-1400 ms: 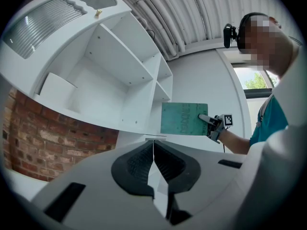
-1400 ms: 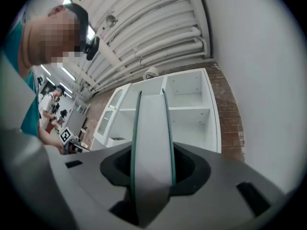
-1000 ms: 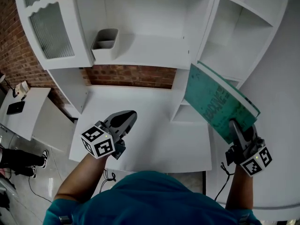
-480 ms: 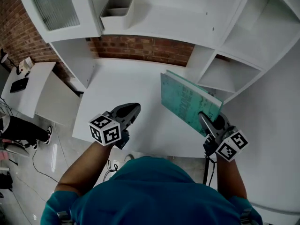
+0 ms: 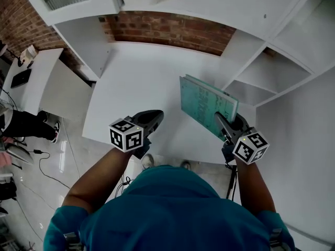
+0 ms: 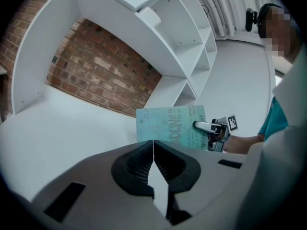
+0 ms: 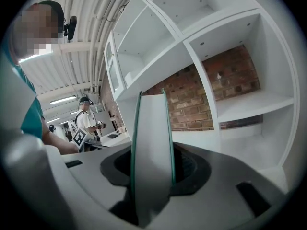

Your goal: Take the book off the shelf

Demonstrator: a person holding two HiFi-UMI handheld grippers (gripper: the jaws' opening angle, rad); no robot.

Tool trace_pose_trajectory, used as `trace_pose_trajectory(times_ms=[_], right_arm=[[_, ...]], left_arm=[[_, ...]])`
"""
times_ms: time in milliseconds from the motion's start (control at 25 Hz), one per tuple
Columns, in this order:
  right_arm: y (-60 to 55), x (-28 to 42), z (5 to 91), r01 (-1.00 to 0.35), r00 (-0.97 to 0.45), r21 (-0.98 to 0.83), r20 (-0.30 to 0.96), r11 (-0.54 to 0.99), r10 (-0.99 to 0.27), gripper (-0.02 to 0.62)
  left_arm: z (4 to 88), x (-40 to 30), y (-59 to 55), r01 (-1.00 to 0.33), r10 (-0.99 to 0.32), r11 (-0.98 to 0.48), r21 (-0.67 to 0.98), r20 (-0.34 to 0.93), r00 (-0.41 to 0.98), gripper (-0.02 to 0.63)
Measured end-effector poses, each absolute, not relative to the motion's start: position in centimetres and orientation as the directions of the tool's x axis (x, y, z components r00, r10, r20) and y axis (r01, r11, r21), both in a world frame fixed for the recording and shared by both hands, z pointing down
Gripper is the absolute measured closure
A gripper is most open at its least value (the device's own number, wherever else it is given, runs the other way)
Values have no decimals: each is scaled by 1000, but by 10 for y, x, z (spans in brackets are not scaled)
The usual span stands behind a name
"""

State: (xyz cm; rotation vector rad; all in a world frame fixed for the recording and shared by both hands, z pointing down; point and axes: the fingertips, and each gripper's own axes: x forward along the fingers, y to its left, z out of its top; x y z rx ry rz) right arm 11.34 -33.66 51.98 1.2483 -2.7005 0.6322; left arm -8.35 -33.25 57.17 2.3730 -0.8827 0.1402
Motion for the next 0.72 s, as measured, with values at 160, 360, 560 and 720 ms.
trace_pose_trajectory(times_ms=[160, 360, 560, 720], right_arm=[[-339, 109, 531, -748, -658, -344, 270, 567, -703, 422], [-340, 110, 542, -753, -649, -364, 270, 549, -711, 422], [-334, 110, 554, -752, -649, -378, 281, 540, -707, 422], [-331, 108, 562, -748, -654, -388, 288, 539, -700, 422]], left_arm=[[592, -83, -328, -623, -542, -584, 520, 320, 777, 591], [608, -81, -324, -621, -531, -565, 543, 336, 778, 591], [619, -80, -316, -619, -517, -552, 558, 353, 780, 591], [627, -77, -310, -618, -508, -540, 571, 364, 781, 591]])
